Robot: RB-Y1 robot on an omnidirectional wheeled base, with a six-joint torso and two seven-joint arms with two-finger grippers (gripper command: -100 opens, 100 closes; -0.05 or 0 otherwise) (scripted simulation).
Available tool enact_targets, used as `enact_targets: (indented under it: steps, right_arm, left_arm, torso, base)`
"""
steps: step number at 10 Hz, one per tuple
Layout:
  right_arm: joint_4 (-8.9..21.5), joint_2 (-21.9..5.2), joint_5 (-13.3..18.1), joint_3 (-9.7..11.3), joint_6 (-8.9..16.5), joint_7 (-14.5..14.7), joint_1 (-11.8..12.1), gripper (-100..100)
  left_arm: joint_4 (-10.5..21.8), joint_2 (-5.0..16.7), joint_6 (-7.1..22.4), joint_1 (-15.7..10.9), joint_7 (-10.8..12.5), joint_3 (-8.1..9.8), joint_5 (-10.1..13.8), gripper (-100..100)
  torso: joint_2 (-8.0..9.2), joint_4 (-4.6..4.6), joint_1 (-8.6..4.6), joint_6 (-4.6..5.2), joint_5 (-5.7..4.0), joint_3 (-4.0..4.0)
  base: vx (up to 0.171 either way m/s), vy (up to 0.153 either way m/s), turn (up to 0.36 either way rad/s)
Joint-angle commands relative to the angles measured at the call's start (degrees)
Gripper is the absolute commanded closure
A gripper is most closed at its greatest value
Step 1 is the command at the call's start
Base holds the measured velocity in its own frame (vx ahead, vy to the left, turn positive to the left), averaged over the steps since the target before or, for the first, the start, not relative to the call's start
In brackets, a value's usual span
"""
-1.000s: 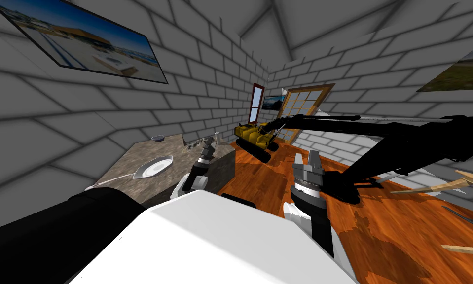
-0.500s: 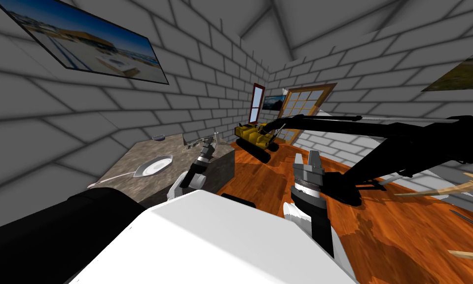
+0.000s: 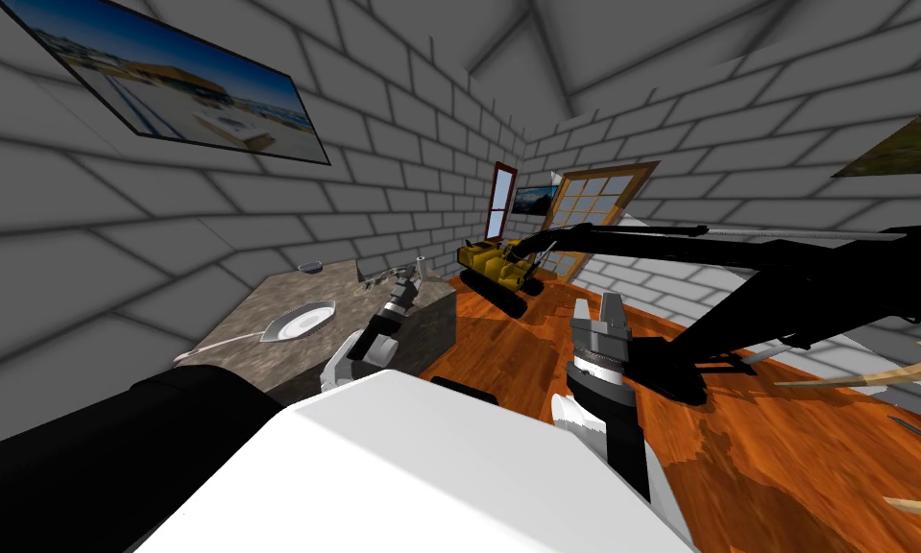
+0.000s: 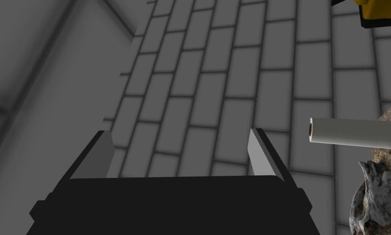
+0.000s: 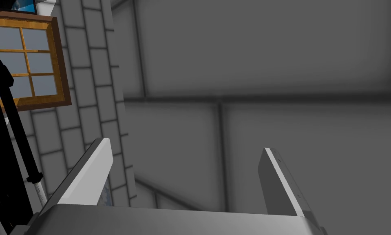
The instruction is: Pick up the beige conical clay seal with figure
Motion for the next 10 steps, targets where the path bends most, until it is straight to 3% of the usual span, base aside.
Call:
enact_targets:
  steps: [1, 4, 7, 9, 10]
  right_arm:
    - [0.00, 0.00, 0.00, 0.00, 0.00, 0.00, 0.00, 0]
    - [0.00, 0.00, 0.00, 0.00, 0.00, 0.00, 0.00, 0]
    - [0.00, 0.00, 0.00, 0.00, 0.00, 0.00, 0.00, 0]
    - [0.00, 0.00, 0.00, 0.00, 0.00, 0.00, 0.00, 0]
    - [0.00, 0.00, 0.00, 0.00, 0.00, 0.00, 0.00, 0]
  left_arm:
    - [-0.77, 1.67, 2.86, -0.45, 2.03, 0.42, 1.06, -100]
    - [-1.36, 3.19, 7.82, -0.85, 3.83, 0.82, 2.08, -100]
    - [-2.57, 6.31, 12.93, -1.73, 7.56, 1.68, 4.32, -100]
    - [-2.57, 6.31, 15.16, -1.73, 7.56, 1.68, 4.32, -100]
    - [-3.16, 7.88, 17.39, -2.21, 9.43, 2.13, 5.54, -100]
  torso:
    - [0.00, 0.00, 0.00, 0.00, 0.00, 0.00]
    - [0.00, 0.00, -0.01, 0.00, 0.00, 0.00]
    - [-0.01, 0.00, 0.00, 0.00, 0.00, -0.01]
    - [-0.01, 0.00, 0.00, 0.00, 0.00, -0.01]
    - [-0.01, 0.00, 0.08, 0.00, 0.02, -0.01]
  base:
    - [0.008, -0.046, 0.038]
    - [0.004, -0.040, 0.022]
    - [0.007, -0.043, 0.032]
    - [0.008, -0.024, 0.004]
    - [0.010, -0.023, 0.033]
